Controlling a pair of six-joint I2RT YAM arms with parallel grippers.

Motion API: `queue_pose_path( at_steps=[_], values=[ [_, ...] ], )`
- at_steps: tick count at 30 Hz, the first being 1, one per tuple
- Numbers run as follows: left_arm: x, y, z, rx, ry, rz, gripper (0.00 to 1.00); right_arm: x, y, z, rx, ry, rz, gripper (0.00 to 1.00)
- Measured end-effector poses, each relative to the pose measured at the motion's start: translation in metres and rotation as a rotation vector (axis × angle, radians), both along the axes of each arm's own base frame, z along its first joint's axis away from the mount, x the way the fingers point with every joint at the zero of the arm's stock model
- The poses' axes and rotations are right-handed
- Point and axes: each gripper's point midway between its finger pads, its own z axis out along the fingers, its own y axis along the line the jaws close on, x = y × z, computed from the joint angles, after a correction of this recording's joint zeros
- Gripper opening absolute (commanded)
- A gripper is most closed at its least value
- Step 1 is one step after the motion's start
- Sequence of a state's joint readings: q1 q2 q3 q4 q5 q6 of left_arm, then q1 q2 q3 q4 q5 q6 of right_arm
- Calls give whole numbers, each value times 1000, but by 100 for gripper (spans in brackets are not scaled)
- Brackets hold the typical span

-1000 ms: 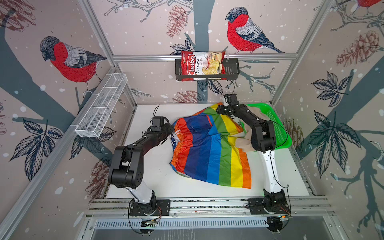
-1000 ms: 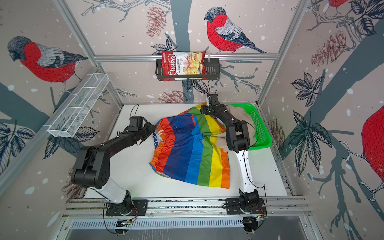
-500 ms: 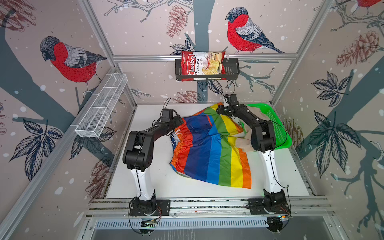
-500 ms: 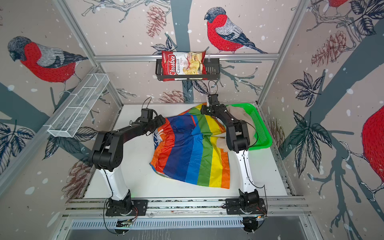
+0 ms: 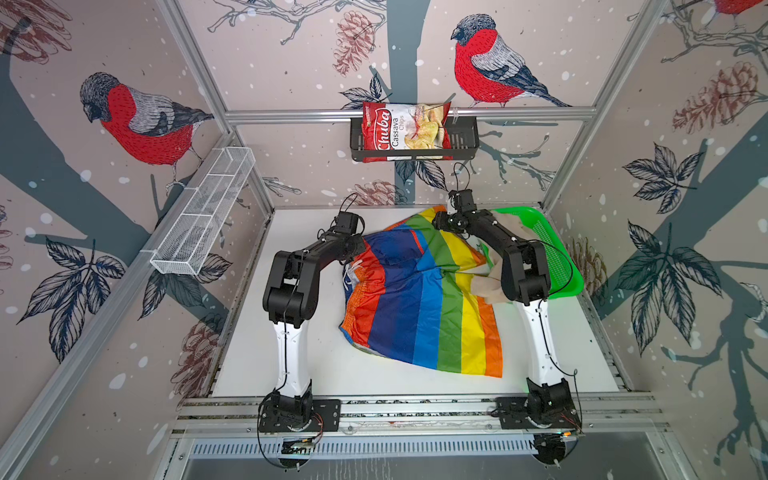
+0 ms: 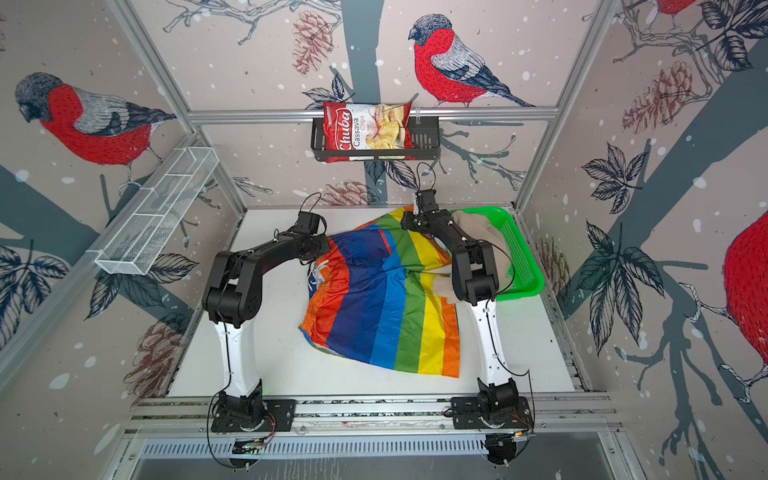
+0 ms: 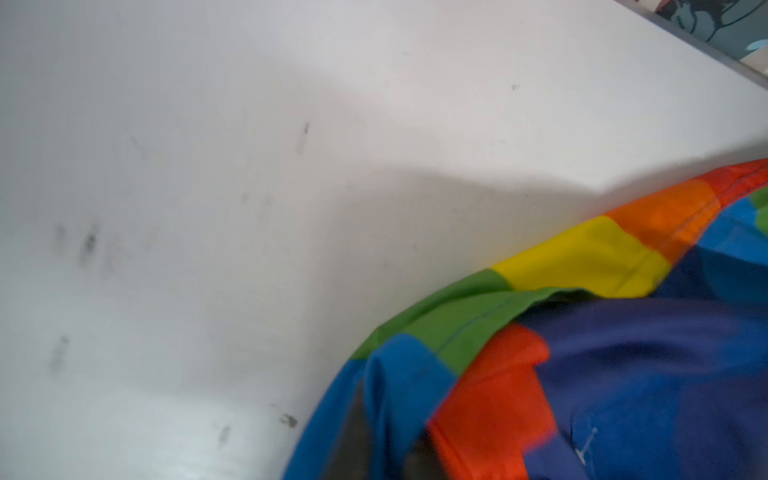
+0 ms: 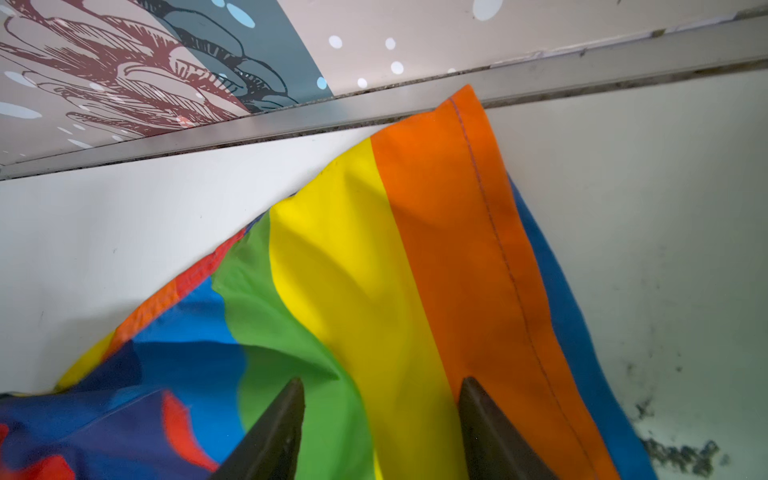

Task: Fold and stack the shorts
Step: 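Lift the rainbow shorts with both grippers, raising the waistband and leg hem upward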

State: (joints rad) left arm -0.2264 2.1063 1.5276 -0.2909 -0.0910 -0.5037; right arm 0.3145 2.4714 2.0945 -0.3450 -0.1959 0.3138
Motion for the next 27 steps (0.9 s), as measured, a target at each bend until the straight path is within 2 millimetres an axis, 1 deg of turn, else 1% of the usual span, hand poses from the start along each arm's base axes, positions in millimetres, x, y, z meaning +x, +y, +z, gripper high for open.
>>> queue_pose_path(
  at_steps=[2,3,5,8,10,11,13,14,16,19,22,24,25,27],
  values=[
    [10,0,22,40,-28,-11,0,1,-4,3,3,-1,-9,54],
    [17,-2,38,57,-59,-23,0,2,-7,6,4,-4,-14,54],
    [27,-9,73,92,-124,-57,0,3,-13,20,11,-21,-24,53],
    [33,-27,138,135,-241,-126,0,0,-21,54,39,-57,-40,53],
    [30,-42,185,156,-336,-177,0,-6,-28,82,63,-91,-49,53],
    [26,-48,202,163,-369,-201,0,-9,-32,94,72,-109,-51,54],
    [12,-63,237,181,-437,-262,0,-18,-41,119,104,-139,-70,56],
    [3,-70,250,187,-467,-294,0,-20,-45,126,113,-150,-75,57],
    [-18,-86,273,194,-522,-375,0,-25,-56,143,131,-178,-86,59],
    [-48,-101,302,187,-593,-471,0,-27,-68,160,162,-200,-98,62],
    [-72,-99,331,167,-659,-506,0,-29,-73,168,188,-208,-88,65],
    [-86,-98,348,148,-701,-532,0,-31,-70,170,211,-205,-63,70],
    [-94,-98,354,137,-719,-549,0,-32,-68,171,226,-200,-46,74],
    [-109,-100,360,113,-736,-582,0,-36,-62,173,255,-192,-8,82]
  ],
)
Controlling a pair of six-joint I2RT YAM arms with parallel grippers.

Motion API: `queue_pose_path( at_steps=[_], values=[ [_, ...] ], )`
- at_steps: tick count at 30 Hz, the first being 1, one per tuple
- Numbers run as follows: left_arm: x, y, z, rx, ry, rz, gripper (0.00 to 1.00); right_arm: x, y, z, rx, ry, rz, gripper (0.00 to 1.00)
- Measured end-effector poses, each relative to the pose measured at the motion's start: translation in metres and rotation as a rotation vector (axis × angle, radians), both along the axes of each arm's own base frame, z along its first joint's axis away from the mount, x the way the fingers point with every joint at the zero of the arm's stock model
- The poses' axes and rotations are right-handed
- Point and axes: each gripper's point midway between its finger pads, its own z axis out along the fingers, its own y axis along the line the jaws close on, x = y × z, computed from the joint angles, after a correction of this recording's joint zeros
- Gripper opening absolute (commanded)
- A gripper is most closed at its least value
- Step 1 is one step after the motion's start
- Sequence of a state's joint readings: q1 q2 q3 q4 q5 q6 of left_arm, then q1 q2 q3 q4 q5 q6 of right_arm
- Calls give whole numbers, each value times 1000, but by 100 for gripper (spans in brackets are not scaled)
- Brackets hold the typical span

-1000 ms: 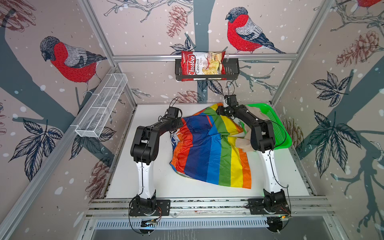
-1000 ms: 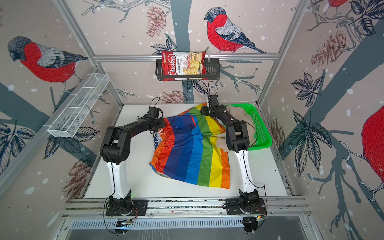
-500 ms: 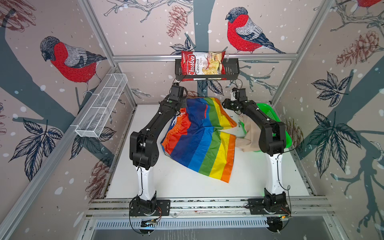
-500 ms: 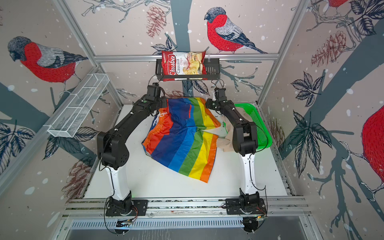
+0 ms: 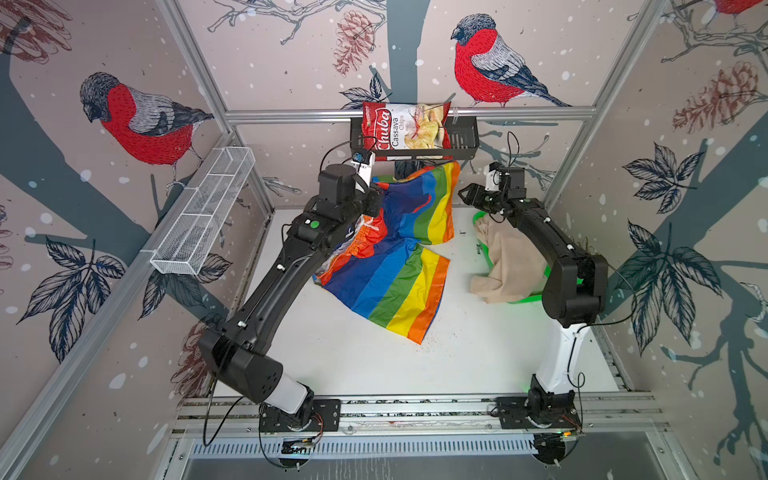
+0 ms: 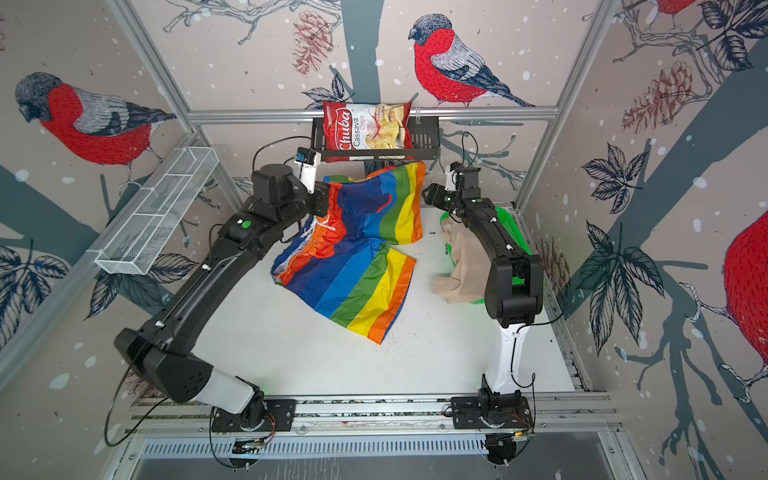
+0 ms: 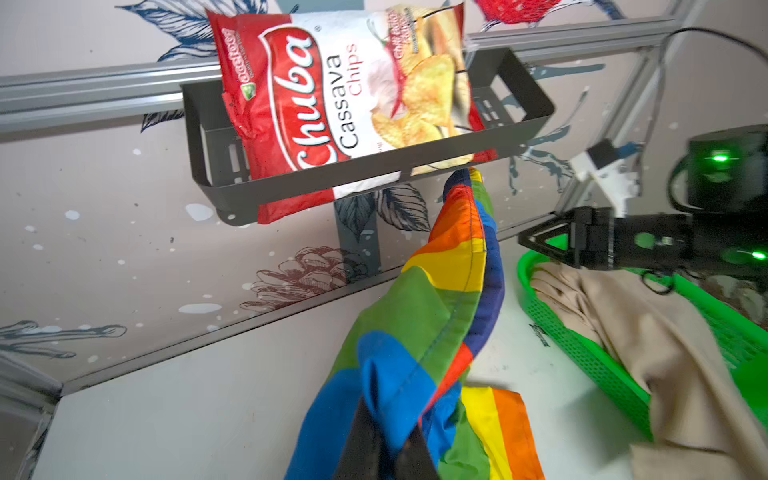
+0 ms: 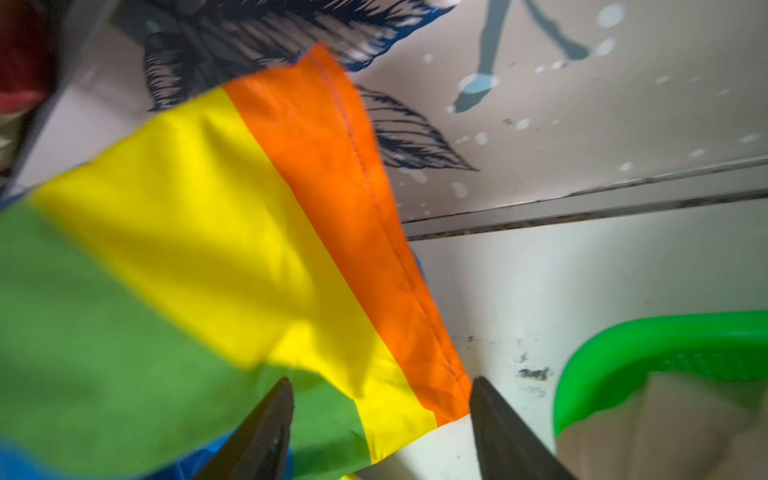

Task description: Fold and stack the shorts

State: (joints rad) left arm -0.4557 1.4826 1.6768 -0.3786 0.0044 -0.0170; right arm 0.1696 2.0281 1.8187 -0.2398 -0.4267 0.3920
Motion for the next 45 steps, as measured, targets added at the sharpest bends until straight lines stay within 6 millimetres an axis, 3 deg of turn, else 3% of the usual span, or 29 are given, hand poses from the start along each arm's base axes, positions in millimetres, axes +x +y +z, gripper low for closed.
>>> queue_pose_path(
  at_steps=[4,8,14,19,25,29,33,39,42,45],
  values=[
    [-19,0,-6,2,14,-50,0,-16,14,11,69,-27,93,91],
    [-31,2,-15,13,36,-70,0,-37,23,22,122,-72,161,93],
    [-39,5,-8,12,20,-79,0,-64,22,24,170,-116,232,96],
    [-46,5,-2,4,12,-97,0,-66,8,28,205,-128,225,99],
    [-52,10,2,2,3,-97,0,-58,-29,9,214,-73,125,99],
    [-54,13,3,3,-3,-95,0,-60,-35,3,261,-30,115,87],
    [-54,13,3,2,-1,-98,0,-75,4,12,298,-30,232,91],
    [-54,12,1,-2,6,-111,0,-124,76,7,242,-18,436,97],
    [-53,12,-1,-6,12,-121,0,-146,91,-2,153,-30,472,96],
    [-51,14,-1,-7,14,-116,0,-164,91,-8,78,-46,452,95]
  ],
)
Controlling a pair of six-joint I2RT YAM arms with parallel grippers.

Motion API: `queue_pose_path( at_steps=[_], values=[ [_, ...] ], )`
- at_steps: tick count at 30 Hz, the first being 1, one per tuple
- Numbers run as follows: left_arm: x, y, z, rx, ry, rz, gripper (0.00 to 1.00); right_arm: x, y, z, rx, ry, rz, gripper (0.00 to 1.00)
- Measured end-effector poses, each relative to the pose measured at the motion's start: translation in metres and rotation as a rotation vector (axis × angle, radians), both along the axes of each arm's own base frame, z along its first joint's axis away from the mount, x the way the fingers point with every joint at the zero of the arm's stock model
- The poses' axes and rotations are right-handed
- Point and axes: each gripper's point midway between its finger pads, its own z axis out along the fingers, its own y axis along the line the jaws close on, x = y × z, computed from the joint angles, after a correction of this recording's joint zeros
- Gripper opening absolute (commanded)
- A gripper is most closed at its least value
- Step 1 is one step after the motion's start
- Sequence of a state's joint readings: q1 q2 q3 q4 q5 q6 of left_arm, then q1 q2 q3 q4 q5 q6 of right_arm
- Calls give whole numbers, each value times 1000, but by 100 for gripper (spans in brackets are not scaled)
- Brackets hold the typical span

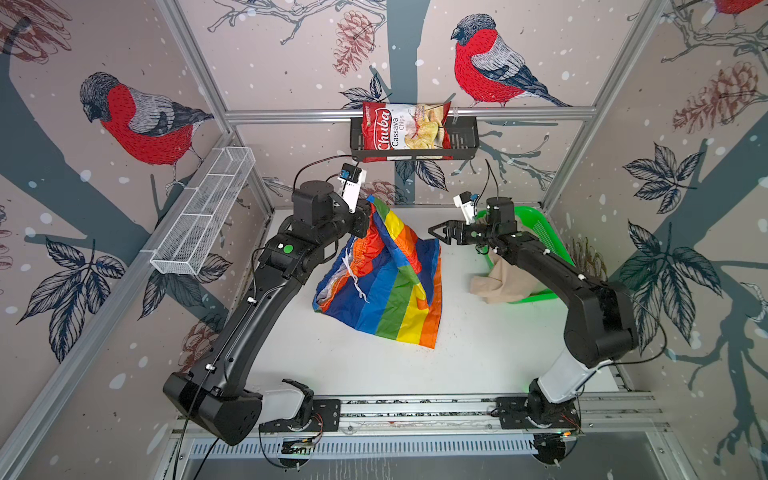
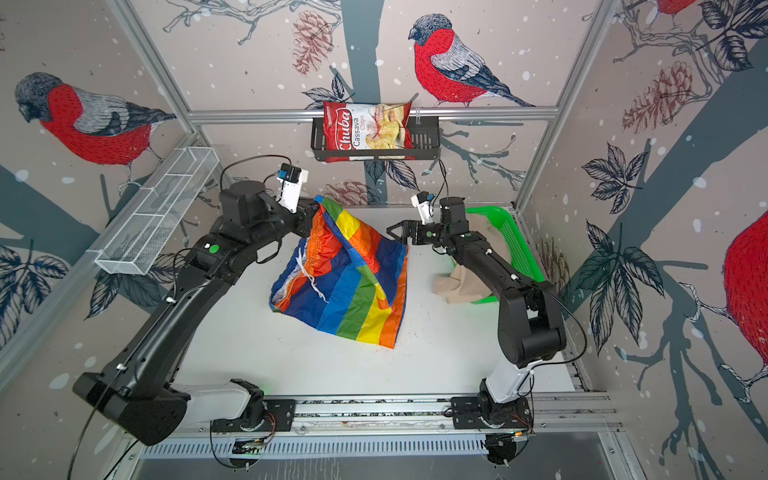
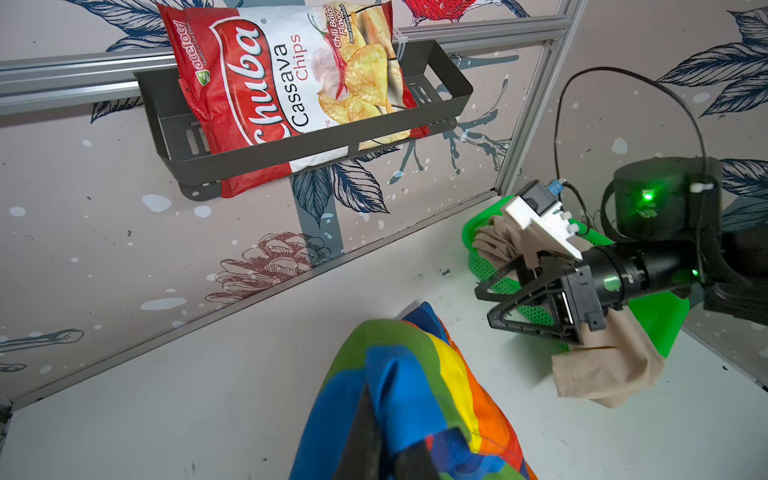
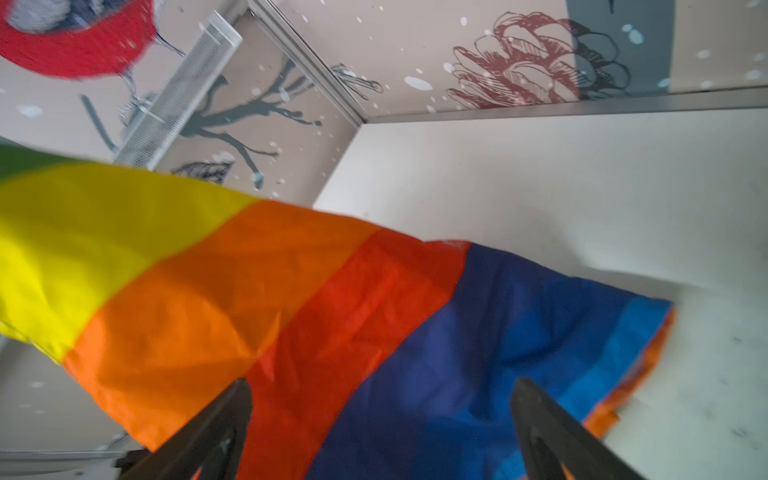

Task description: Fold and stack the shorts

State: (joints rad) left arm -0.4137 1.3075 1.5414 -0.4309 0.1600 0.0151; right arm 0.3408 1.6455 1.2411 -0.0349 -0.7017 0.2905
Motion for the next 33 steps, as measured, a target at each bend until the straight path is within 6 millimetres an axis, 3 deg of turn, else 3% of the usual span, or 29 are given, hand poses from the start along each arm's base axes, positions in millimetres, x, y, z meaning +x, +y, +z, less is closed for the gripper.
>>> queue_pose_path(
  at_steps=[2,6,9,14,18,20,21,22,24,26,29,31,33],
  values=[
    [1,1,0,-1,2,0,0,-13,2,4,-50,-41,-34,93],
    [1,0,-1,-4,4,-11,0,-61,33,23,-157,-215,-28,91],
    [1,1,1,-6,2,-10,0,-85,37,20,-236,-291,-63,94],
    [1,0,4,-9,-2,-21,0,-104,38,-17,-391,-305,-104,97],
    [0,0,6,-7,-8,-29,0,-97,36,-51,-492,-267,-127,93],
    [0,0,6,-7,-9,-28,0,-96,38,-65,-521,-247,-117,86],
    [0,1,7,-8,-9,-28,0,-96,39,-71,-533,-237,-112,77],
    [0,2,6,-7,-9,-26,0,-94,38,-78,-549,-231,-107,62],
    [3,4,5,-5,-4,-17,0,-84,30,-88,-572,-210,-121,24],
    [13,9,-2,-1,7,2,0,-62,13,-94,-588,-176,-174,2],
    [44,17,-22,21,51,56,0,-9,-12,-76,-582,-154,-309,0],
    [70,22,-31,21,82,85,0,34,-25,-43,-564,-190,-419,0],
    [97,29,-28,-17,101,101,0,76,-35,7,-526,-257,-529,0]
  ],
)
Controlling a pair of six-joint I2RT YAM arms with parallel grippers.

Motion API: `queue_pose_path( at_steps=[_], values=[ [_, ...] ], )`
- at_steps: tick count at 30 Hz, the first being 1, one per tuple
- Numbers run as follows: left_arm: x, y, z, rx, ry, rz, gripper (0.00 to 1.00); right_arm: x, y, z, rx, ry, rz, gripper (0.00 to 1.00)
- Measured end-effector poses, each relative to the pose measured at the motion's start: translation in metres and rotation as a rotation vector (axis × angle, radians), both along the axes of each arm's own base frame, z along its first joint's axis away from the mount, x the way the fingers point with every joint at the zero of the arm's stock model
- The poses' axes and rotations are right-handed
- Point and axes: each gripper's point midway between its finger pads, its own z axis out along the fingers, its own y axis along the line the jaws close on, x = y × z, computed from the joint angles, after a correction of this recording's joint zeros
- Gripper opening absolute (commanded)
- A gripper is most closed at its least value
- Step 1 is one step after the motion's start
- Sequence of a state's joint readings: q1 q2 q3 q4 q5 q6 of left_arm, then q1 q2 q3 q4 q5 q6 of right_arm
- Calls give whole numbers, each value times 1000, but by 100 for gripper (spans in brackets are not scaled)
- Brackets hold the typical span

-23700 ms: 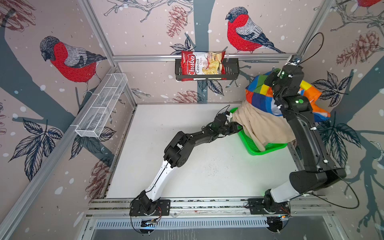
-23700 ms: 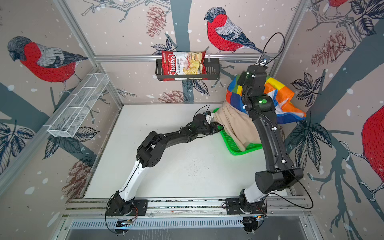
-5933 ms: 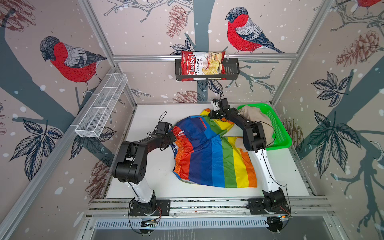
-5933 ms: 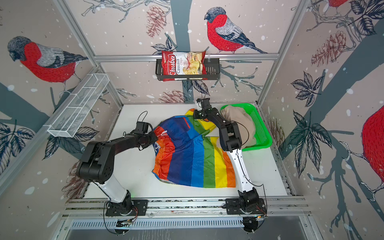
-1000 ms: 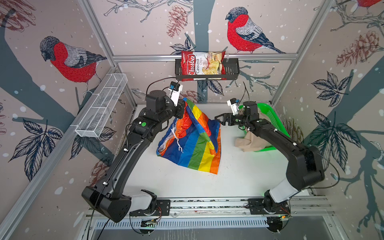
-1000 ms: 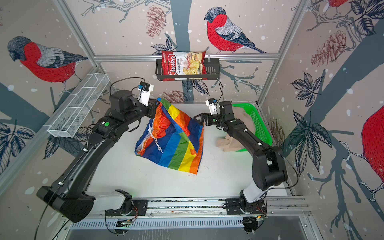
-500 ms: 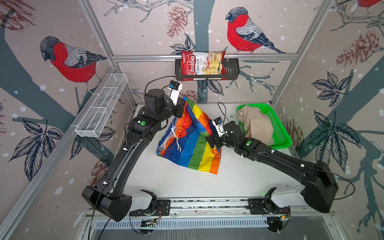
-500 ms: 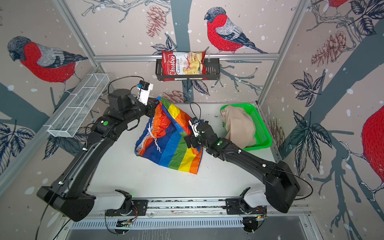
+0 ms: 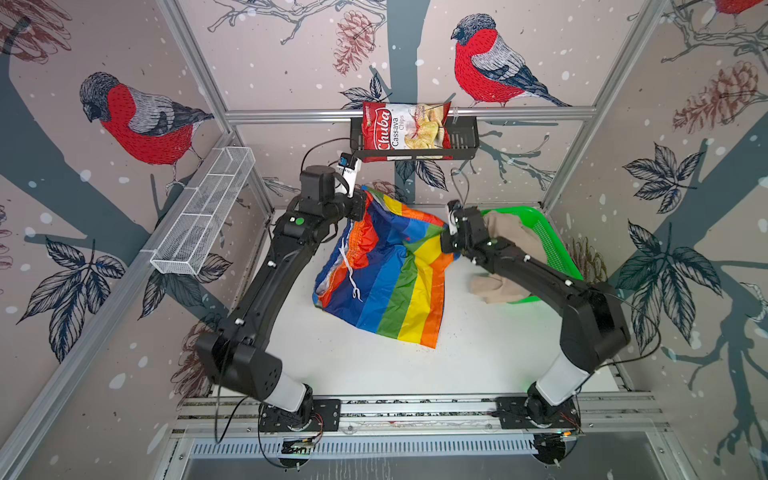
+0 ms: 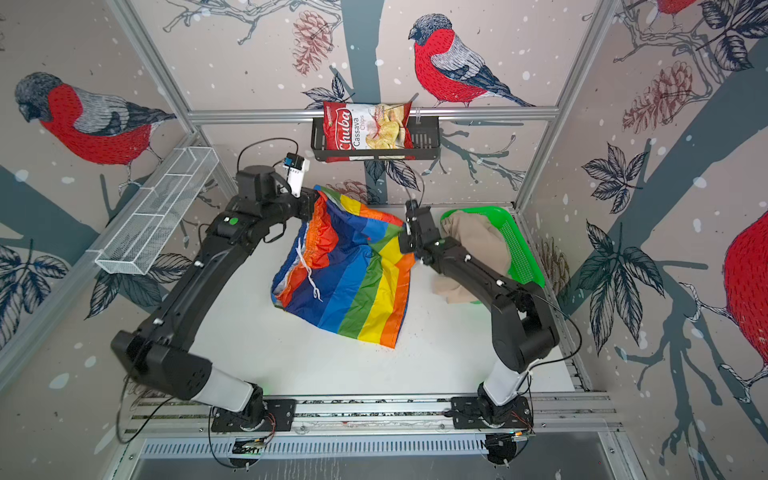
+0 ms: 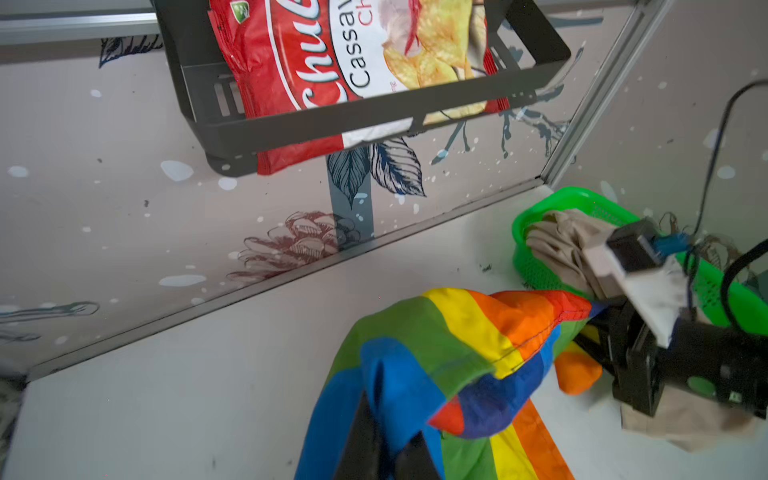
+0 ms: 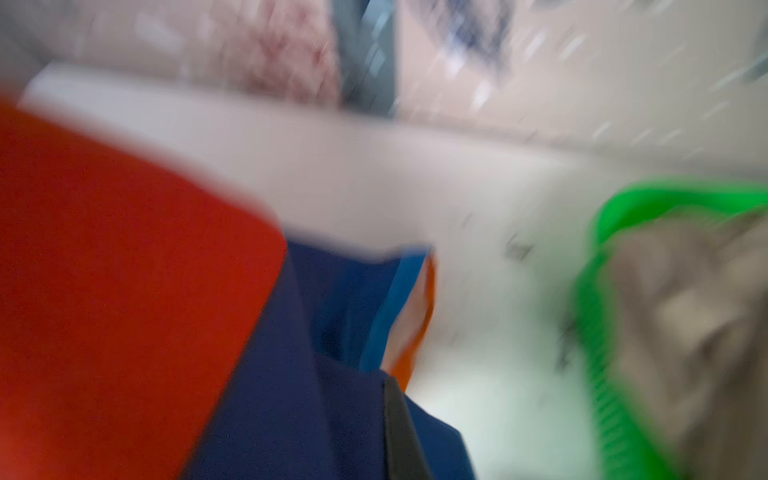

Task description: Fold and stack the shorts

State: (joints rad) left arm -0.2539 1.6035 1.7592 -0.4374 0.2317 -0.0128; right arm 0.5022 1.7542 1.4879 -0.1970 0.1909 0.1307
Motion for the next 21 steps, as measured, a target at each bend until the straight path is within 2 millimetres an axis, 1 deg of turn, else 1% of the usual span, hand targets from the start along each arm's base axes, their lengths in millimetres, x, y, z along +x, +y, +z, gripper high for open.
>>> queue_pose_path(
  at_steps=[1,2,3,4,5,6,8,9,11,12,14,15,16,18,19,21],
  values=[
    [12,5,5,-15,-1,22,0,17,-4,26,18,-53,-32,0],
    [23,9,16,-24,-16,35,0,33,-9,59,44,-115,-72,0],
    [32,9,29,-40,-36,41,0,45,-14,90,64,-179,-106,0],
    [38,7,45,-52,-63,38,0,52,-19,118,81,-236,-136,0],
    [41,3,65,-65,-101,26,0,56,-25,147,98,-296,-170,0],
    [42,0,88,-82,-145,12,0,56,-32,173,111,-351,-201,0],
    [40,0,131,-110,-248,1,0,52,-44,218,126,-451,-249,0],
    [35,0,149,-125,-290,-10,0,48,-50,241,137,-502,-271,0],
    [25,0,170,-156,-337,-35,0,36,-59,274,157,-574,-300,0],
    [19,-1,176,-165,-350,-50,0,26,-65,289,157,-606,-305,0],
    [8,-4,179,-179,-349,-82,0,7,-75,307,183,-646,-317,0],
    [1,-6,176,-184,-338,-105,0,-7,-81,311,193,-660,-317,0],
    [-8,-8,173,-193,-325,-125,0,-19,-85,311,202,-668,-311,0],
    [-29,-9,160,-206,-292,-157,0,-50,-89,297,216,-663,-281,0],
    [-39,-9,153,-214,-278,-170,0,-65,-89,286,221,-652,-264,0],
    [-67,-8,126,-227,-234,-191,0,-98,-88,249,237,-603,-223,0]
  ],
)
